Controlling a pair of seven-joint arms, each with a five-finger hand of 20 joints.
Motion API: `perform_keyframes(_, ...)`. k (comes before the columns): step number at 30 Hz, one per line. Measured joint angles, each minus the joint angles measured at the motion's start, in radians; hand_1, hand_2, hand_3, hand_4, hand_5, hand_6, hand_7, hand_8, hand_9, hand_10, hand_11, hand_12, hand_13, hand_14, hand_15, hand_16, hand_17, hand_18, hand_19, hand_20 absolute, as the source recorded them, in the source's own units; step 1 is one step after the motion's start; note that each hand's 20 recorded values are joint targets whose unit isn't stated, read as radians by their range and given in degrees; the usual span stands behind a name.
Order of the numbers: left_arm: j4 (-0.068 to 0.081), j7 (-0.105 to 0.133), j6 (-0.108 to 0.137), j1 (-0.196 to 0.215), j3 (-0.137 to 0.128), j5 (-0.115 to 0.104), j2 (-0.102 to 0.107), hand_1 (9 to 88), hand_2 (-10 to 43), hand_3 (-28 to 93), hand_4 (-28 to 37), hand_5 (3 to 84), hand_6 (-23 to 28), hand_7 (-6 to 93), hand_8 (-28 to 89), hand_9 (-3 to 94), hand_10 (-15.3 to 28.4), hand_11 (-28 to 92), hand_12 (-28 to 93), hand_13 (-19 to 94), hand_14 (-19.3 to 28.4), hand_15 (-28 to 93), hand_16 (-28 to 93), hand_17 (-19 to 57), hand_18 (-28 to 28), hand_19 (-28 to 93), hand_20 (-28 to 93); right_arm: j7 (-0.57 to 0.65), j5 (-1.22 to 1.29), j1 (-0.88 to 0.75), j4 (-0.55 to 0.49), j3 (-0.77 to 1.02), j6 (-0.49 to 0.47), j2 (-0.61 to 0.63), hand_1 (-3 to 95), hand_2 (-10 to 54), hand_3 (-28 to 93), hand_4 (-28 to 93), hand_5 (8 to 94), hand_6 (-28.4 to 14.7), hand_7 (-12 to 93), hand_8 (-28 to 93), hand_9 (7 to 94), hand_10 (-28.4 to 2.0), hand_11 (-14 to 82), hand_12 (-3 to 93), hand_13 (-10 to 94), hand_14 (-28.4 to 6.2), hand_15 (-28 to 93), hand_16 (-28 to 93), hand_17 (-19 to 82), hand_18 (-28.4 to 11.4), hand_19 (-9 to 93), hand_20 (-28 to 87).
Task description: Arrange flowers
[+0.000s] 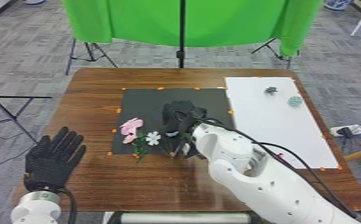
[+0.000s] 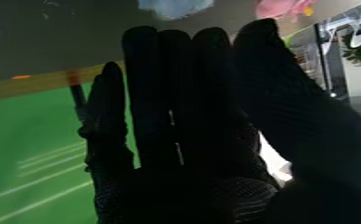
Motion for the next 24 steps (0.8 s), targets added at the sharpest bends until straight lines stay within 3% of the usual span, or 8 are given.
perform_keyframes(7,0.001,0.001,0.002,-0.005,0.008,0.002,-0.005,27.3,19.7,77,-28.3,47.6,9.8,16.4,-10,40.0,15.7,25,11,30,15.1,42,-7,-5.3,13.3,32,16,0.018,0.015,-0.035,-0.033,0.058,-0.02,0.001,40.8,-8.1,78,-28,57.9,-4.6,13,-11,55.4,-16.9,12.8,15.0,46,-16.5,37,16,20,-22.8,73,38)
perform_keyframes(11,0.002,0.004,0.001,-0.007,0.01,0.005,-0.01,27.3,19.6,77,-28.3,47.4,9.7,16.5,-10,40.1,15.8,25,11,30,15.1,42,-7,-5.3,13.3,32,16,0.061,0.026,-0.088,-0.061,0.177,0.004,0.013,39.5,-7.7,80,-28,52.4,-5.4,12,-10,47.4,-17.1,9.8,13.7,39,-17.7,28,15,17,-22.5,69,34)
perform_keyframes(14,0.001,0.007,0.0,-0.007,0.01,0.007,-0.012,27.3,19.6,77,-28.3,47.4,9.7,16.5,-10,40.0,15.7,25,11,30,15.1,42,-7,-5.3,13.3,32,16,0.114,0.036,-0.107,-0.053,0.267,0.036,0.05,39.4,-7.7,80,-28,51.7,-5.4,12,-10,46.4,-16.9,9.5,13.5,38,-18.0,26,16,16,-22.2,66,32)
perform_keyframes(24,-0.001,0.021,0.0,0.009,0.003,0.008,-0.012,27.2,19.5,77,-28.3,47.4,9.8,16.5,-10,40.0,15.7,25,11,30,15.1,42,-7,-5.3,13.3,32,16,0.279,0.055,-0.047,0.195,0.4,0.074,0.267,40.2,-8.9,82,-28,48.9,-5.5,13,-11,39.0,-17.3,7.9,12.7,33,-18.6,19,17,15,-21.4,63,26)
